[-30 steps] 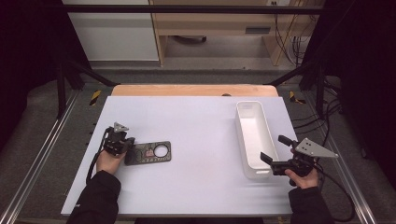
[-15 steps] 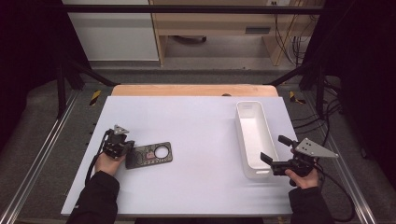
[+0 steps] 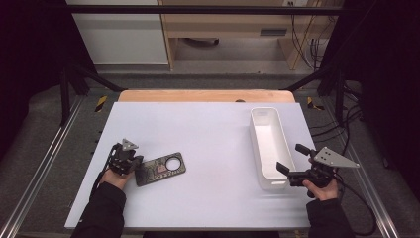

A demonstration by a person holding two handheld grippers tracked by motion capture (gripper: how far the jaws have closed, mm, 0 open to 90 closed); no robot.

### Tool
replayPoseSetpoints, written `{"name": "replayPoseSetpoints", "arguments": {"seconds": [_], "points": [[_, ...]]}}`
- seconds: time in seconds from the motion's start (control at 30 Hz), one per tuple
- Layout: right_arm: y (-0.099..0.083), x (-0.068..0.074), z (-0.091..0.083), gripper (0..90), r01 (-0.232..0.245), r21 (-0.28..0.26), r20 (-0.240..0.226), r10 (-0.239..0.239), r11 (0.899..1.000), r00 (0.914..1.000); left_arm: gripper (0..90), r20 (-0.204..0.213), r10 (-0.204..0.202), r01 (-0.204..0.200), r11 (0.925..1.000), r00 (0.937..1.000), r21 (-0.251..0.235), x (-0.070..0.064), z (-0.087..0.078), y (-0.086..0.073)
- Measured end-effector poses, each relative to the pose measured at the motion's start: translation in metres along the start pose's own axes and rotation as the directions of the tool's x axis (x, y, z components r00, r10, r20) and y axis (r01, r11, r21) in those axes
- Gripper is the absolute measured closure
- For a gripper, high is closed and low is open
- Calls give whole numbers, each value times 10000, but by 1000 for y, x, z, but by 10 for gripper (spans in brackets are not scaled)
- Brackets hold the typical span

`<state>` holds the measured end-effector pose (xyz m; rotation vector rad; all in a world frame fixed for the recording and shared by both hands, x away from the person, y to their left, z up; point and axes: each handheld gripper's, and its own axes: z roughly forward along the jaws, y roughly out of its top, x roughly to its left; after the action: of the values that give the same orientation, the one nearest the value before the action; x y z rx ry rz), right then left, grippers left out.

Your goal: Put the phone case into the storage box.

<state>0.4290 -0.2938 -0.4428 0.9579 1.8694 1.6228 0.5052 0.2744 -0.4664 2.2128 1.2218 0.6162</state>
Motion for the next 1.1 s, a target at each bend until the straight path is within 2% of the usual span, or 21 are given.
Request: {"name": "replayPoseSetpoints", "arguments": {"seconds": [0.27,0.57,0.83,0.97,1.1], "points": [[0,0,-1,3,6,5,20,-6,10000,10000,894,60,163,-163,9999,9998,26,-6,-5,-4],[0,0,-2,3,-22,-46,-5,22,10000,10000,894,98,541,-541,9985,9985,68,-18,-13,-11],[0,0,-2,3,-16,-34,0,16,10000,10000,893,127,560,-560,9984,9984,29,-19,-13,-13],[1,-1,-2,3,2,-65,20,-2,10000,10000,887,106,502,-498,9982,9987,-340,-15,-17,-12],[1,-1,-2,3,1,-77,17,-1,10000,10000,814,219,397,-378,9961,9990,-796,-11,-22,-10]]}}
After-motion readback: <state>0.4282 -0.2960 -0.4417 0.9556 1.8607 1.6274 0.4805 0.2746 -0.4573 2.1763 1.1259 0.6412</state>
